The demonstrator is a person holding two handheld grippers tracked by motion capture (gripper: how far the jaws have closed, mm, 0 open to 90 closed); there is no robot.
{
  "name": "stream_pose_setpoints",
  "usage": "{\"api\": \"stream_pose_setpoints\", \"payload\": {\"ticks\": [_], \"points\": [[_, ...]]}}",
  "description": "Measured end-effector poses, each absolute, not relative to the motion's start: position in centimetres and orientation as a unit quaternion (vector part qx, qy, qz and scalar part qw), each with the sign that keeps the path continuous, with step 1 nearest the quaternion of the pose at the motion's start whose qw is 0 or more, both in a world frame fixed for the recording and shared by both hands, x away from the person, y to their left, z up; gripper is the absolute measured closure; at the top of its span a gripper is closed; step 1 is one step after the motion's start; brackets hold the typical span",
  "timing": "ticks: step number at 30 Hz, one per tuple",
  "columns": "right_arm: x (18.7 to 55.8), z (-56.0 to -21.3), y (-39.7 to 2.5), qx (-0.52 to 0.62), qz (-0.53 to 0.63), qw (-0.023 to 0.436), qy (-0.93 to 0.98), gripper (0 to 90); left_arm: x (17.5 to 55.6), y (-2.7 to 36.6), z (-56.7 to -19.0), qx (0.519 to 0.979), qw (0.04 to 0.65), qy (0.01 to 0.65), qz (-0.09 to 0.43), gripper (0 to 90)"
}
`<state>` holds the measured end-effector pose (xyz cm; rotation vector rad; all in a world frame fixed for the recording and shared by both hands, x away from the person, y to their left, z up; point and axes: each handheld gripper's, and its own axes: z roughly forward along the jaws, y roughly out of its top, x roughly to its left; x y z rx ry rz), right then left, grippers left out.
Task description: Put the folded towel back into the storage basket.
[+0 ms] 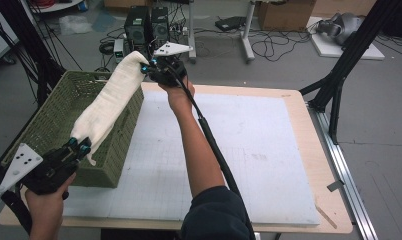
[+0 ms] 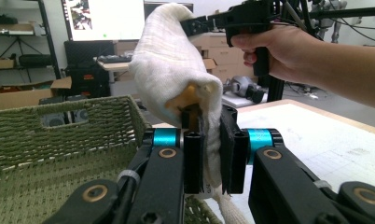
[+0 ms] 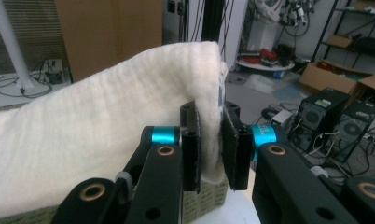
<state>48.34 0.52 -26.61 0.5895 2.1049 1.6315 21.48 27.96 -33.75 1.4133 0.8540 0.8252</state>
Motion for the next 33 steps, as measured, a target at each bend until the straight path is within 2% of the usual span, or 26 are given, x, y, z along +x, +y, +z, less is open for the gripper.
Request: {"api": "stream_pose_setpoints", "payload": {"ticks": [15, 33], "points": [[49.2, -26.9, 3.1, 0.212, 0.583, 0.194, 0.760, 79.3, 21.3, 28.9, -33.8, 0.599, 0.602, 0.382, 0.363, 81.4], [50.1, -26.8, 8.7, 0.197, 0.580, 0.181, 0.770, 79.2, 20.3, 31.5, -33.7, 0.580, 0.588, 0.406, 0.391, 81.4]]}}
